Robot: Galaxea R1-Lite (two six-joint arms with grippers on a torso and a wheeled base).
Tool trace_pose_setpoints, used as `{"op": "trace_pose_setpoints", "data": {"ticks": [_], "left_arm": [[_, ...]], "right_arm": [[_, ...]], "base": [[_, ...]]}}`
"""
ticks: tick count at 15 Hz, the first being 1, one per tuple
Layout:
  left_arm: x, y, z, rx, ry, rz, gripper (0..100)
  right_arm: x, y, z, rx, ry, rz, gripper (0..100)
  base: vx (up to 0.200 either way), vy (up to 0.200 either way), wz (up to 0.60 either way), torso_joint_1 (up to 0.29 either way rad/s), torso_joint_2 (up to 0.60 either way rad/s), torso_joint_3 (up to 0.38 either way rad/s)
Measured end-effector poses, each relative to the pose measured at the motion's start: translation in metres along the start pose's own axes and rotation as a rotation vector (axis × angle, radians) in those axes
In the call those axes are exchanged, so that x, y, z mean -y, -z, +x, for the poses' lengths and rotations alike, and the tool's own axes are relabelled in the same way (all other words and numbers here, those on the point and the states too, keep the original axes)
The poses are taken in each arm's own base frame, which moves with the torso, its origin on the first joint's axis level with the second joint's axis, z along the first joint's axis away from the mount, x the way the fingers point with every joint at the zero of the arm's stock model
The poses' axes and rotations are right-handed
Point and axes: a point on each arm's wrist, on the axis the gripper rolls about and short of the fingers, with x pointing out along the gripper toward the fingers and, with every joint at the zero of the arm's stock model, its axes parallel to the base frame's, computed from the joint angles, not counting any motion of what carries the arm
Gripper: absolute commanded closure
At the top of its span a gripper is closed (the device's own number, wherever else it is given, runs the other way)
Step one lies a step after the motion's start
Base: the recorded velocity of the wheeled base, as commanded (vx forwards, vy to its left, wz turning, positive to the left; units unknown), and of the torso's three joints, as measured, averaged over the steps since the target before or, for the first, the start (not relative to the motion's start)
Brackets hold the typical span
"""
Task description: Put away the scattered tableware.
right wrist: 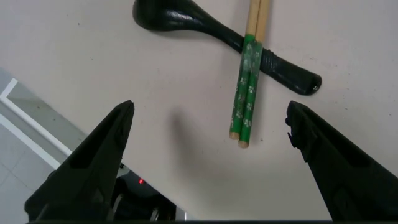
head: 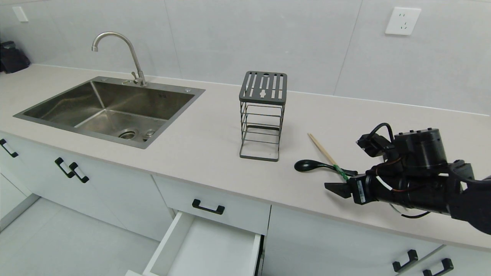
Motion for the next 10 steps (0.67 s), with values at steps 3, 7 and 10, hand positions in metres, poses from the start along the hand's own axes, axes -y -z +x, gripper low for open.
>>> {"op": "trace_pose_setpoints", "data": {"ticks": [3, 7, 10], "left_arm": [[0.0, 0.0, 0.0, 0.0, 0.0, 0.0, 0], [0.0, 0.0, 0.0, 0.0, 0.0, 0.0, 0], [0.0, 0.0, 0.0, 0.0, 0.0, 0.0, 0]], "right_arm": [[0.0, 0.001, 0.009, -0.002, -0.001, -0.001, 0], [-0.008, 0.003, 0.014, -0.014, -0.022, -0.012, 0], [-0.011, 0.003, 0.018, -0.02, -0.031, -0.017, 0]], "base": [[0.0, 0.0, 0.0, 0.0, 0.0, 0.0], [0.0, 0.0, 0.0, 0.0, 0.0, 0.0], [0.0, 0.0, 0.0, 0.0, 0.0, 0.0]]}}
